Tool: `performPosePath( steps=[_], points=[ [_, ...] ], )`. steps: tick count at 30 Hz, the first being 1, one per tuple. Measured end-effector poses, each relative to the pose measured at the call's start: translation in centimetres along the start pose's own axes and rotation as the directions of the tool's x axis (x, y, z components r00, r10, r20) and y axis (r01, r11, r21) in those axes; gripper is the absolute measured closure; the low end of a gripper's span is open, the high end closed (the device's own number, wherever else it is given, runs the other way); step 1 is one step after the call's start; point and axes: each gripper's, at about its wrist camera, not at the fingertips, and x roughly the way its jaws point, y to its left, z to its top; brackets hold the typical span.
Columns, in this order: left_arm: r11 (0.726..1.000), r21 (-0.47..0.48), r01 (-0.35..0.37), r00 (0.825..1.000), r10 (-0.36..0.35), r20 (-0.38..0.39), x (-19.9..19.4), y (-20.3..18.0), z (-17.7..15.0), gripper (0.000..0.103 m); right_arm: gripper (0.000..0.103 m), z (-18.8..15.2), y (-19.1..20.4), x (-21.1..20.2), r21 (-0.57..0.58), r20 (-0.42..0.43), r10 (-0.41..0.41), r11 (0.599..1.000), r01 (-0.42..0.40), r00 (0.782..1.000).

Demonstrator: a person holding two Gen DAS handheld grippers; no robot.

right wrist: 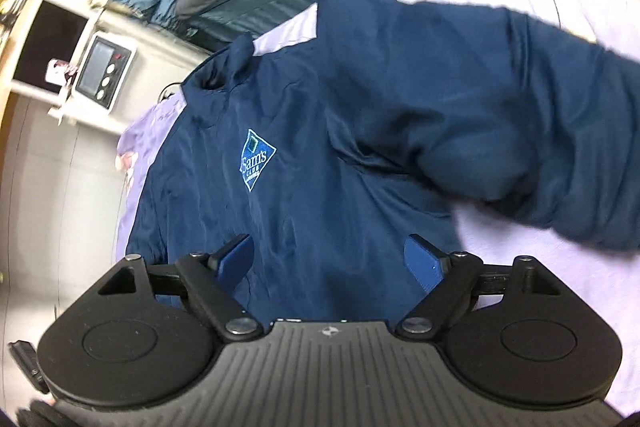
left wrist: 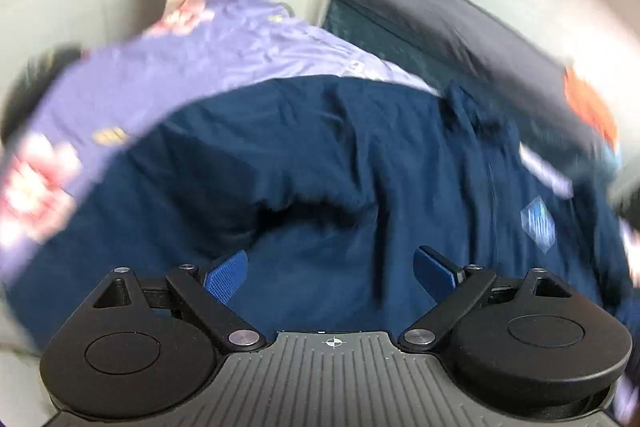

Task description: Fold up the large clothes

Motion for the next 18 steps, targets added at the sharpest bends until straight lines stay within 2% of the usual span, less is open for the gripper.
performPosePath(
  steps=[2,4,6,8,9,10,11,12,15,18],
  points=[
    [0.989,-0.146,0.016,1.000,-0.013,0.022,2.7,0.6,1.0,0.000,0.018,-0.6,0.3,0.4,0.020,0.022,-0.027,0.999,0.027,0.999],
    [0.959,-0.280,0.052,0.999,-0.045,0.028,5.3,1.5,2.0,0.000,0.018,-1.4,0.5,0.7,0.051,0.037,-0.069,0.996,0.067,0.997],
    [0.945,-0.327,0.018,1.000,-0.021,-0.006,8.1,2.2,3.2,0.000,0.018,-2.2,0.3,1.0,0.083,0.047,-0.104,0.992,0.100,0.993],
    [0.935,-0.352,-0.042,0.999,0.039,-0.016,10.0,3.0,4.1,0.000,0.018,-2.7,0.5,1.5,0.098,0.054,-0.156,0.984,0.150,0.986],
    [0.930,-0.362,-0.062,0.998,0.064,-0.006,10.3,3.4,4.6,0.000,0.019,-2.9,0.7,1.8,0.106,0.062,-0.192,0.977,0.185,0.979],
    [0.930,-0.360,-0.076,0.996,0.087,0.015,10.4,4.1,5.3,0.007,0.022,-3.0,0.9,2.0,0.108,0.069,-0.217,0.972,0.209,0.974],
    [0.936,-0.340,-0.088,0.993,0.110,0.046,10.3,4.7,6.4,0.025,0.024,-3.1,1.2,2.3,0.108,0.077,-0.238,0.967,0.229,0.968],
    [0.945,-0.317,-0.084,0.990,0.115,0.081,10.0,5.5,7.4,0.036,0.025,-3.1,1.4,2.6,0.109,0.086,-0.250,0.965,0.240,0.964],
    [0.965,-0.245,-0.090,0.988,0.118,0.100,10.5,7.7,11.9,0.046,0.027,-2.8,2.1,3.6,0.110,0.102,-0.261,0.962,0.250,0.960],
    [0.969,-0.214,-0.123,0.983,0.148,0.105,11.4,9.6,15.9,0.049,0.030,-2.1,2.6,4.7,0.148,0.107,-0.264,0.958,0.247,0.959]
  ],
)
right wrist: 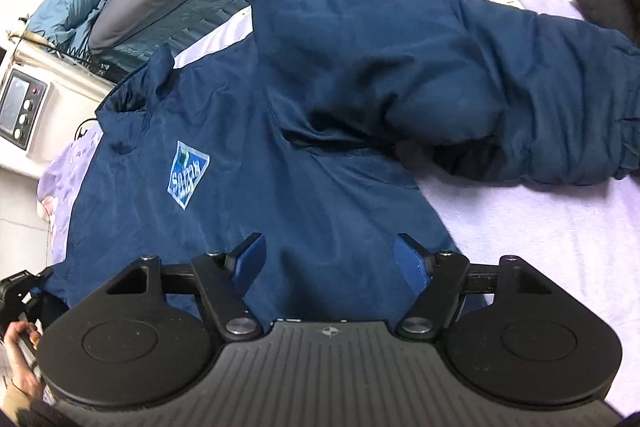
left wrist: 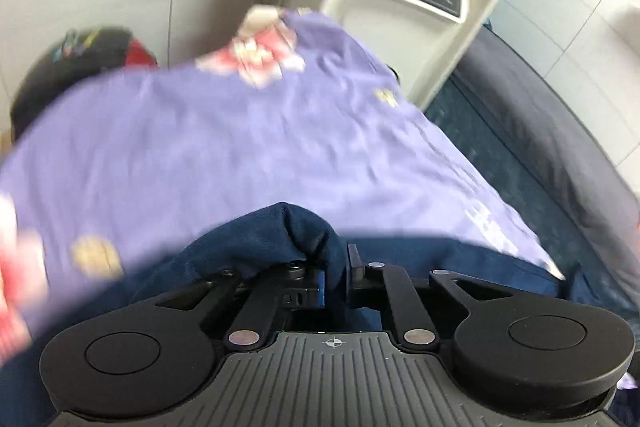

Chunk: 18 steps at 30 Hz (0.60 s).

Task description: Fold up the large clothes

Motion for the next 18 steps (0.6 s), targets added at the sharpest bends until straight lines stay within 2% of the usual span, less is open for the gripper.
performPosePath(
  steps=[3,5,6,8,9,10,11,12,15,18],
  points=[
    [0.997,0.071,-0.016,0.999,0.013,0.046,1.0,0.4,2.5,0.052,0.031,0.5,0.6,0.3,0.075,0.020,0.035,0.996,-0.037,0.999],
    [0.999,0.033,-0.031,0.998,0.029,0.052,1.9,1.2,2.7,0.054,0.027,0.7,1.1,0.6,0.102,0.041,0.068,0.992,-0.072,0.997],
    [0.999,0.032,-0.036,0.999,0.035,0.015,3.2,1.4,2.6,0.052,0.024,0.8,1.2,0.9,0.115,0.047,0.080,0.990,-0.085,0.996],
    [0.993,0.106,-0.060,0.997,0.066,-0.048,4.8,1.2,1.3,0.049,0.022,0.7,1.4,1.8,0.143,0.049,0.075,0.986,-0.082,0.996],
    [0.986,0.152,-0.074,0.995,0.083,-0.050,5.2,0.9,0.5,0.031,0.022,0.6,1.4,2.3,0.153,0.049,0.070,0.985,-0.077,0.996],
    [0.981,0.180,-0.075,0.995,0.085,-0.048,5.3,0.7,-0.2,0.026,0.022,0.6,1.4,2.7,0.164,0.053,0.068,0.984,-0.075,0.996],
    [0.978,0.197,-0.073,0.996,0.083,-0.039,5.2,0.4,-0.8,0.017,0.023,0.6,1.3,2.9,0.173,0.066,0.062,0.982,-0.073,0.996],
    [0.976,0.207,-0.066,0.997,0.074,-0.031,4.9,0.3,-1.2,0.002,0.023,0.7,1.4,3.0,0.173,0.088,0.054,0.982,-0.068,0.995],
    [0.980,0.198,-0.005,0.999,0.014,-0.045,3.6,-0.5,-1.8,0.000,0.024,1.2,0.7,2.9,0.195,0.163,0.011,0.980,-0.043,0.987],
    [0.978,0.206,0.031,0.999,-0.024,-0.036,1.4,-1.1,-2.4,0.000,0.029,2.3,-0.8,3.3,0.251,0.200,0.046,0.963,-0.096,0.979]
  ],
)
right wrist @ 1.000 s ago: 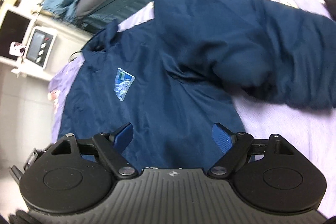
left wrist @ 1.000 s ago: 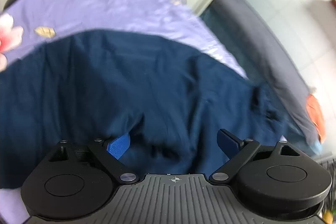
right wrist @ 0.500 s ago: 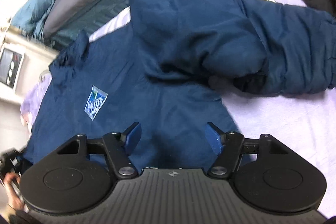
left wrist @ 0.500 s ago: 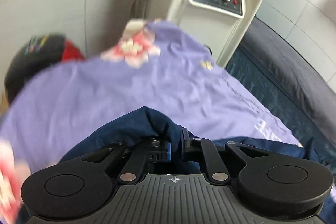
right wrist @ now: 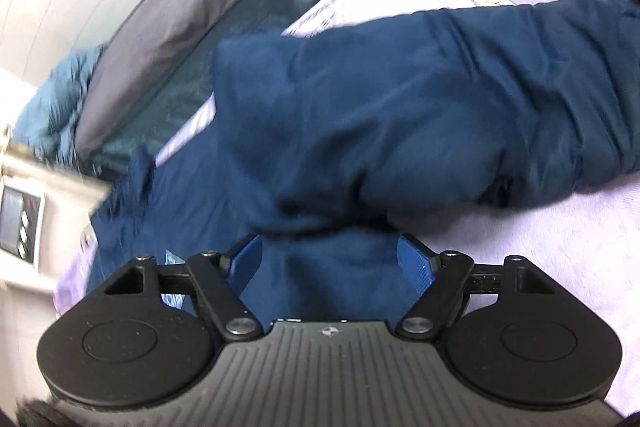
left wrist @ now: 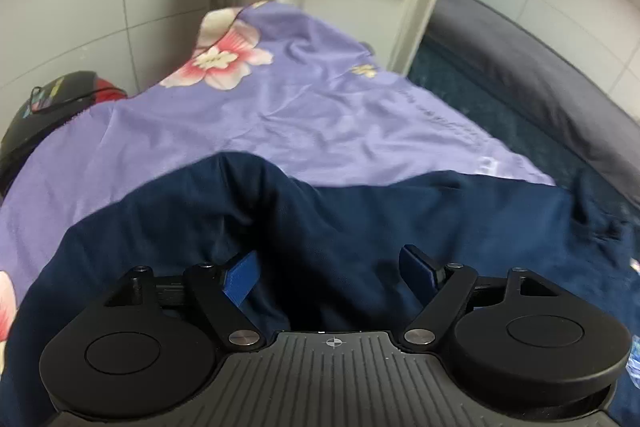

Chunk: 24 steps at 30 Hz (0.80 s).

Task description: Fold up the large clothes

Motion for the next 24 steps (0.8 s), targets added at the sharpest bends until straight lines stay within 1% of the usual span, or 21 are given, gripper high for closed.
performPosePath(
  steps=[1,3,5,6,8,10,12,13,14,16,18,20,22,24],
  points=[
    [1.000,-0.002,0.019,1.000,-0.019,-0.003,-0.8,-0.2,-0.4,0.000,0.033,0.5,-0.3,0.1,0.015,0.011,0.014,1.000,-0.014,1.000],
    [0.999,-0.019,0.048,0.999,-0.048,-0.011,-2.4,-0.2,-1.2,0.000,0.041,1.3,-1.0,0.1,0.034,0.037,0.013,0.999,-0.014,0.999],
    [0.997,-0.044,0.056,0.998,-0.057,-0.019,-4.2,-0.2,-2.4,0.000,0.065,2.0,-1.9,-0.2,0.045,0.072,0.009,0.999,-0.013,0.997],
    [0.997,-0.055,0.054,0.998,-0.055,-0.022,-5.2,-0.2,-3.1,0.000,0.066,2.4,-2.2,-0.3,0.052,0.089,0.006,0.999,-0.011,0.996],
    [0.998,-0.051,0.034,0.999,-0.035,-0.027,-7.0,-0.4,-4.8,0.000,0.073,3.0,-2.7,-0.3,0.055,0.099,-0.014,0.998,0.009,0.995],
    [1.000,-0.028,-0.011,0.999,0.010,-0.034,-8.2,-0.8,-6.4,0.000,0.073,3.2,-3.7,0.3,0.093,0.080,-0.026,0.995,0.019,0.996],
    [0.999,-0.016,-0.043,0.998,0.042,-0.053,-8.9,-1.4,-8.0,0.000,0.069,3.2,-4.6,1.2,0.141,0.021,-0.014,0.990,0.011,1.000],
    [0.999,-0.014,-0.045,0.997,0.044,-0.066,-9.2,-1.7,-8.6,0.000,0.060,3.2,-4.9,1.3,0.157,0.004,-0.007,0.987,0.007,1.000],
    [0.999,-0.011,-0.045,0.996,0.044,-0.082,-9.5,-2.3,-9.3,0.000,0.044,3.1,-5.0,1.1,0.168,-0.006,-0.006,0.986,0.007,1.000],
    [0.999,0.005,-0.034,0.994,0.035,-0.100,-10.2,-3.4,-10.5,0.000,0.031,2.7,-5.1,0.0,0.178,-0.015,0.019,0.984,-0.016,1.000],
    [1.000,0.021,-0.015,0.994,0.017,-0.111,-10.8,-5.0,-11.5,0.000,0.029,1.9,-5.6,-1.7,0.187,-0.003,0.085,0.979,-0.083,0.996],
    [0.999,0.036,0.015,0.993,-0.010,-0.119,-11.3,-6.9,-12.5,0.000,0.022,1.2,-6.8,-3.3,0.214,0.012,0.104,0.971,-0.104,0.994],
    [0.997,0.064,0.048,0.991,-0.039,-0.131,-11.7,-9.0,-13.4,0.000,0.021,0.6,-9.0,-4.8,0.280,0.049,0.086,0.955,-0.096,0.995],
    [0.992,0.103,0.076,0.987,-0.060,-0.147,-11.7,-11.3,-14.2,0.000,0.021,0.3,-12.0,-5.9,0.355,0.081,0.025,0.934,-0.052,0.996]
  ],
)
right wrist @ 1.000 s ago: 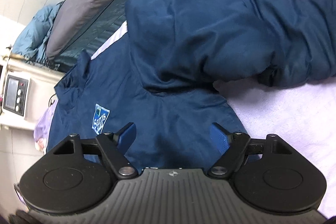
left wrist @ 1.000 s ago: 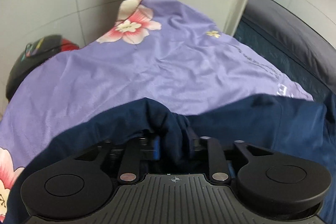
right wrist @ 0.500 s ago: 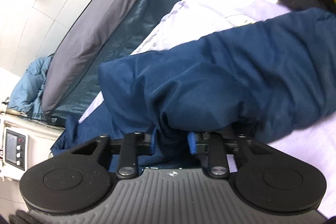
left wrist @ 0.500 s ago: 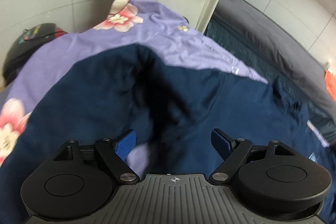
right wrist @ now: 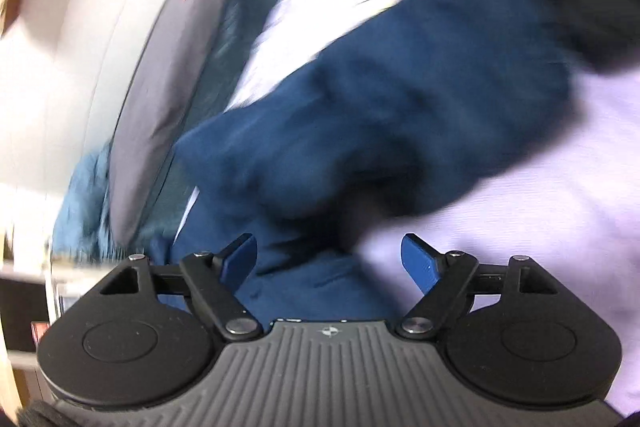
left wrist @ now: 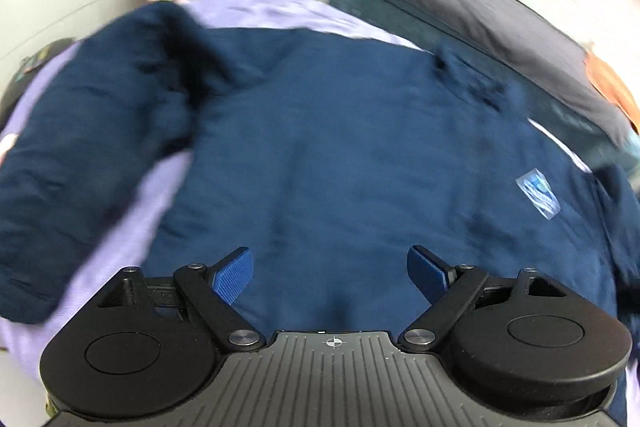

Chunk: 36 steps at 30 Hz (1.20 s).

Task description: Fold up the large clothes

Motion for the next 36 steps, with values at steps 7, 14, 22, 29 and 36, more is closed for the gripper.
performPosePath(
  steps=[7,14,22,29,36],
  points=[
    [0.981,0.191,0.022,1.000,-0.024,0.007,-0.3,-6.4,-1.3,0.000,0.026,3.5,-6.8,-1.2,0.117,0.097,-0.096,0.990,0.084,0.991],
    [0.944,0.329,0.011,0.999,0.006,-0.050,-0.3,-9.9,-2.9,0.000,0.032,4.8,-7.0,1.4,0.057,0.137,-0.043,0.998,0.036,0.990],
    [0.952,0.305,-0.017,0.999,0.030,-0.039,-1.0,-9.2,-3.4,0.000,0.079,6.4,-4.1,2.4,-0.115,0.125,-0.061,0.991,0.075,0.990],
    [0.961,0.275,-0.015,0.998,0.030,-0.049,-0.8,-8.6,-3.3,0.000,0.083,4.9,5.5,-3.6,-0.529,0.194,0.072,0.848,0.042,0.978],
    [0.963,0.270,0.006,0.999,0.003,-0.035,-0.5,-9.1,-2.9,0.000,0.084,8.7,12.1,-13.1,-0.733,0.333,0.220,0.672,0.105,0.917]
  ],
)
